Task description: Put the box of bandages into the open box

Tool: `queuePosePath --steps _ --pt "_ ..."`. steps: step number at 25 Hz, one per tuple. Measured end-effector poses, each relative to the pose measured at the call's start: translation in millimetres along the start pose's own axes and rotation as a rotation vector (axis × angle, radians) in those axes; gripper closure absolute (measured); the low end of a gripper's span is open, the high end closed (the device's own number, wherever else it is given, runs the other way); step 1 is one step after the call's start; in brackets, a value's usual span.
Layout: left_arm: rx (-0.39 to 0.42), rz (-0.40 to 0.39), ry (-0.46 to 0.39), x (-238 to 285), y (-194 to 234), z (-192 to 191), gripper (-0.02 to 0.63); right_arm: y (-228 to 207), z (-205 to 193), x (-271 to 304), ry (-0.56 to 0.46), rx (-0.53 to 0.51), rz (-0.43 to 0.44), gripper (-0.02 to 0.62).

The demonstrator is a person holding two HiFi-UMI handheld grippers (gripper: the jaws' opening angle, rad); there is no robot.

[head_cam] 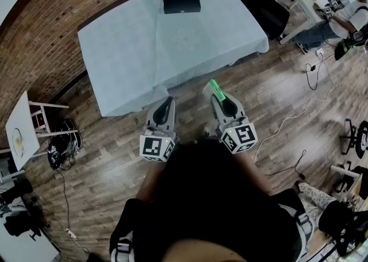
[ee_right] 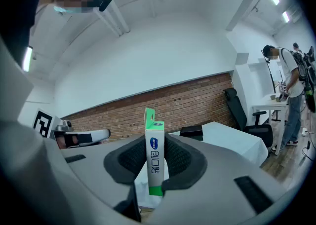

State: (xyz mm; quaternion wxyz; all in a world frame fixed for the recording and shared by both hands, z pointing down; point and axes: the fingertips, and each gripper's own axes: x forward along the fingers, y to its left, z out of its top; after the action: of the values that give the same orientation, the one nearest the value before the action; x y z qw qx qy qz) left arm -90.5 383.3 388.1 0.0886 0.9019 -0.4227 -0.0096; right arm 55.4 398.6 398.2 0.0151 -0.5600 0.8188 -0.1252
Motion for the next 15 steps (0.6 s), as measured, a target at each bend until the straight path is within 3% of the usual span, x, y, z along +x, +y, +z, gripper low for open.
queuePosePath --steps 10,15 --pt "-0.001 0.037 0.013 7.5 1.3 0.0 0.566 -2.9 3.7 0.0 -0.003 -0.025 -0.005 0.492" --pt "0.035 0.053 0.013 27.3 -1.4 5.5 0.566 -20.8 11.1 4.0 -0.013 -0.026 -0.006 0.492"
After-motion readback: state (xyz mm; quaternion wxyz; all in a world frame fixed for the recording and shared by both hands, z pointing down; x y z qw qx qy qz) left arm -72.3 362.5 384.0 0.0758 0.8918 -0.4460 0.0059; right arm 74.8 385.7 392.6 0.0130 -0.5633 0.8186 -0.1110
